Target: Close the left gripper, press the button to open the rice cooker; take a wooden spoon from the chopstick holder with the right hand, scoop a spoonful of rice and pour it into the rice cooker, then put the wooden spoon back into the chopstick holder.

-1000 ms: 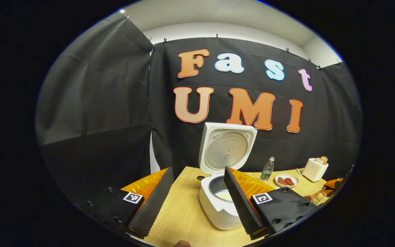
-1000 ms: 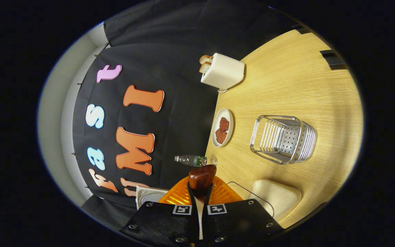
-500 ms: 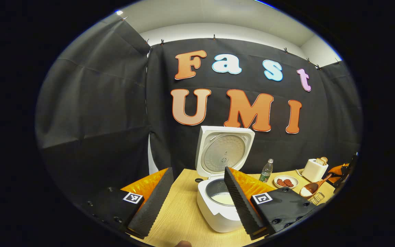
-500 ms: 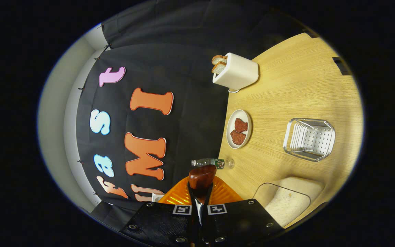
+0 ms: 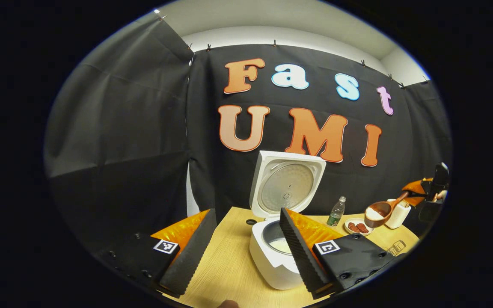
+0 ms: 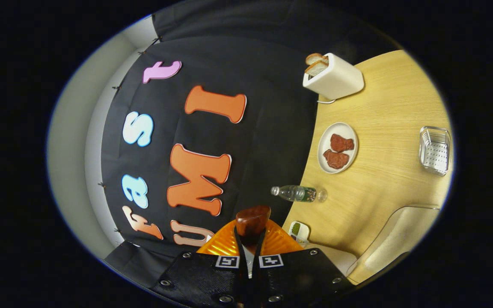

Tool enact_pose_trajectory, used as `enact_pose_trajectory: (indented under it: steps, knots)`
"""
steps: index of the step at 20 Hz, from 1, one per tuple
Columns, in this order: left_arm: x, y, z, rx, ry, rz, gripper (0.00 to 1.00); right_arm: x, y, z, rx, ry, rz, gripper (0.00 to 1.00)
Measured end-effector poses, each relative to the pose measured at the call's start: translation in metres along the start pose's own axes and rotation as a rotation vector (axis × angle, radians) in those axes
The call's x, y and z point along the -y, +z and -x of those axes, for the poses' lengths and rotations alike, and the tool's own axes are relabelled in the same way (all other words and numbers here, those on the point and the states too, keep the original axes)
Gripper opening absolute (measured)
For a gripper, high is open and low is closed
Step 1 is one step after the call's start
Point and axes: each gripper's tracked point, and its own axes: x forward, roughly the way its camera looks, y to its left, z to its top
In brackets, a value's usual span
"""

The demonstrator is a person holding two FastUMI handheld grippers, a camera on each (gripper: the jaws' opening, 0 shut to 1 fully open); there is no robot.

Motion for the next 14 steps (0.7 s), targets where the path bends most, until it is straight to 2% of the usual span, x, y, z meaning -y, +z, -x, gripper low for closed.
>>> enact_pose_trajectory:
  steps: [3, 8, 14]
  knots:
    - [-0.012, -0.003, 0.0, -0.002, 0.012, -0.012, 1.0, -0.029, -0.037, -0.026, -0.051, 0.037, 0.084, 0.02]
    - [-0.025, -0.007, -0.003, -0.008, 0.016, -0.001, 1.0, -0.051, -0.091, -0.048, -0.093, 0.088, 0.29, 0.02]
    - [-0.024, -0.008, 0.001, -0.003, 0.003, 0.004, 1.0, -0.07, -0.107, -0.056, -0.077, 0.114, 0.462, 0.02]
